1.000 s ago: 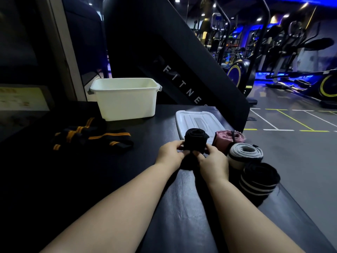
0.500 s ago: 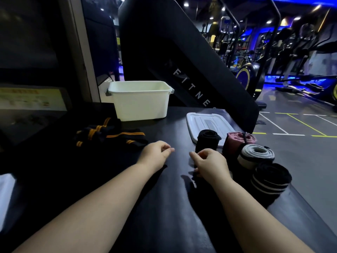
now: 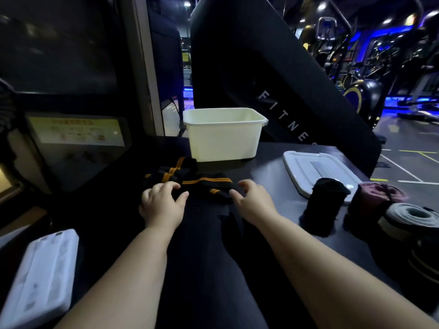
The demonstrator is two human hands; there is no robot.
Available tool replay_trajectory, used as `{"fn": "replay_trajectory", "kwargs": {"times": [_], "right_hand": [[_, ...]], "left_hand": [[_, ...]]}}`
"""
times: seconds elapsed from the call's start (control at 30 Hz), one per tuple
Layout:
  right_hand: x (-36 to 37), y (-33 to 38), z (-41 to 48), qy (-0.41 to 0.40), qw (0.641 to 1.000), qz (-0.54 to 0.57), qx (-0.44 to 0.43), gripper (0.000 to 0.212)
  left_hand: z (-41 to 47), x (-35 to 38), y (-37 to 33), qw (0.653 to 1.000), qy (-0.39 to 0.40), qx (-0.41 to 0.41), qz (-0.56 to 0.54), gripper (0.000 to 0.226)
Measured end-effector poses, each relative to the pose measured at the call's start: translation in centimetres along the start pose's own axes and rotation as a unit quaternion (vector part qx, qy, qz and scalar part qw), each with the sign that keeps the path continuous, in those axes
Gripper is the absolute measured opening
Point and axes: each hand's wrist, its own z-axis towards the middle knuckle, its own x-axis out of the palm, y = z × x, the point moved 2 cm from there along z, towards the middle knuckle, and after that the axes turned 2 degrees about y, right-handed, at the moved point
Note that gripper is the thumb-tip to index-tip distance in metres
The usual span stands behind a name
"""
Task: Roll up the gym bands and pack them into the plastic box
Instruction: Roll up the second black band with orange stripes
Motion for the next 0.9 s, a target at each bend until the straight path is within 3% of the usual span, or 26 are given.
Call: {"fn": "replay_trajectory", "kwargs": {"times": [0.17, 0.3, 0.43, 0.57, 0.7, 0.8, 0.9], "right_hand": [[2.3, 1.7, 3.7, -0.004, 1.000, -0.012, 0.028, 0.062], [3.7, 2.9, 5.2, 0.010, 0.996, -0.082, 0.035, 0.066], [4.8, 3.4, 5.3, 0.016, 0.989, -0.147, 0.025, 0.057], [3.9, 3.3, 4.5, 0.024, 0.995, -0.096, 0.013, 0.040], [1.7, 2.1, 3.6, 0.013, 0.994, -0.112, 0.010, 0.040], [0.0, 1.0, 2.3, -0.005, 0.991, -0.133, 0.014, 0.047], [-1.2, 1.1, 0.8, -0.059, 0.987, -0.139, -0.058, 0.043]], "left_hand": [[1.8, -0.3, 1.8, 0.992, -0.048, -0.056, -0.100, 0.051], [2.6, 0.7, 1.5, 0.996, 0.055, -0.035, -0.067, 0.068], [2.6, 0.7, 1.6, 0.993, 0.071, -0.068, -0.062, 0.059], [2.3, 0.5, 1.4, 0.995, 0.055, -0.066, -0.059, 0.046], [1.9, 0.4, 1.2, 0.995, 0.057, -0.031, -0.073, 0.043], [1.5, 0.3, 0.7, 0.990, 0.074, 0.018, -0.121, 0.041], [0.6, 0.2, 0.0, 0.968, 0.110, 0.028, -0.223, 0.036]]}}
